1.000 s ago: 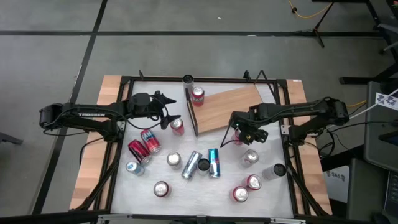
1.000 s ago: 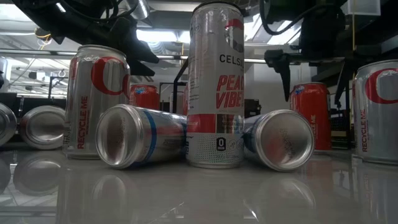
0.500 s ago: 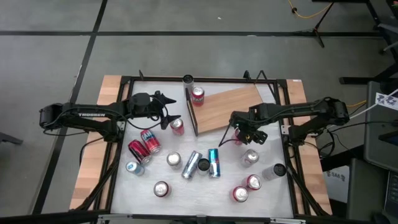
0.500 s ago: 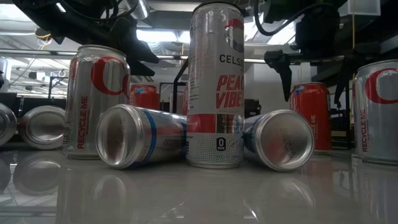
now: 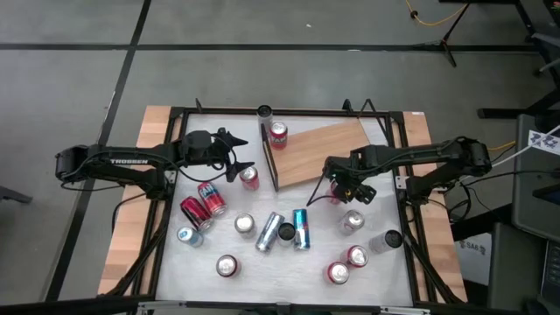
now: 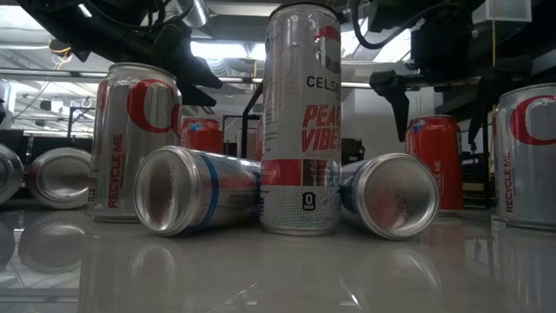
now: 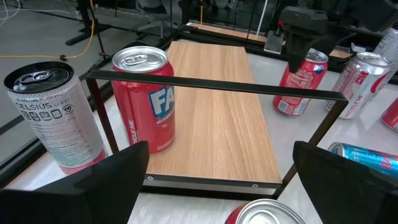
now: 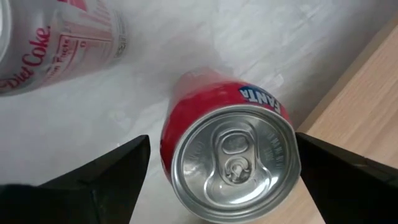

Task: Place canned beverage on shelf
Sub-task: Put the middle right orange soda can on the shelf

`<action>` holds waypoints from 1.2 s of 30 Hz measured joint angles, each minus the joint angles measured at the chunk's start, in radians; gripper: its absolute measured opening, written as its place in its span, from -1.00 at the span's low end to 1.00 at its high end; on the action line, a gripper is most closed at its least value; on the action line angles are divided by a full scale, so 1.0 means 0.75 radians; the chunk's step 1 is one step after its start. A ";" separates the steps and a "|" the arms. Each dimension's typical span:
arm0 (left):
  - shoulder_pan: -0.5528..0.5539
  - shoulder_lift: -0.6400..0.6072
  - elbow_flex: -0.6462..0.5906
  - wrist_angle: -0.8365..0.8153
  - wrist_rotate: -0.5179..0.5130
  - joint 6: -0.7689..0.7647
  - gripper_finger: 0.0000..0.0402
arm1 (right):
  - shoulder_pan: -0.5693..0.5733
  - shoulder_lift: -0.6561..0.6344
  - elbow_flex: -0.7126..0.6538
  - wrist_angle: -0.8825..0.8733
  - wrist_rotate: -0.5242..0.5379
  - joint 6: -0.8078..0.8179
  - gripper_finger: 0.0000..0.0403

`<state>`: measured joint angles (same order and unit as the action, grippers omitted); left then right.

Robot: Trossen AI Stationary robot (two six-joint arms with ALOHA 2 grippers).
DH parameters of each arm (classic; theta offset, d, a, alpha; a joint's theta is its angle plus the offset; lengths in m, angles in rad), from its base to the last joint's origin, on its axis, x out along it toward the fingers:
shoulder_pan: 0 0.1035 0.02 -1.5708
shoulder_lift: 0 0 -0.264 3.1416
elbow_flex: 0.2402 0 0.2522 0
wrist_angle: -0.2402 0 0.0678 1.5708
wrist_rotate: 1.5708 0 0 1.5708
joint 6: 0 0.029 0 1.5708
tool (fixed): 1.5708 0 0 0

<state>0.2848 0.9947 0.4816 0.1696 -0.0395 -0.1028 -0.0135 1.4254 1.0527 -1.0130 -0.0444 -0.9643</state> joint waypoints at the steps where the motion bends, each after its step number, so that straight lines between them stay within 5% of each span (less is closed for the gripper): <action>1: 0.000 0.000 0.000 0.000 0.000 0.000 0.94 | 0.000 0.000 0.000 -0.001 0.000 -0.014 0.89; 15: 0.000 0.000 0.000 0.000 0.000 0.001 0.94 | 0.000 -0.001 0.000 0.022 0.000 -0.118 0.86; 26: 0.000 0.000 0.000 0.000 0.000 0.001 0.94 | 0.000 -0.002 0.001 0.019 -0.002 -0.119 0.38; 36: 0.000 0.000 0.000 0.000 0.000 0.001 0.94 | 0.000 -0.002 0.001 0.080 -0.001 0.075 0.44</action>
<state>0.2848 0.9947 0.4816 0.1692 -0.0395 -0.1024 -0.0135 1.4242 1.0531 -0.9527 -0.0448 -0.9080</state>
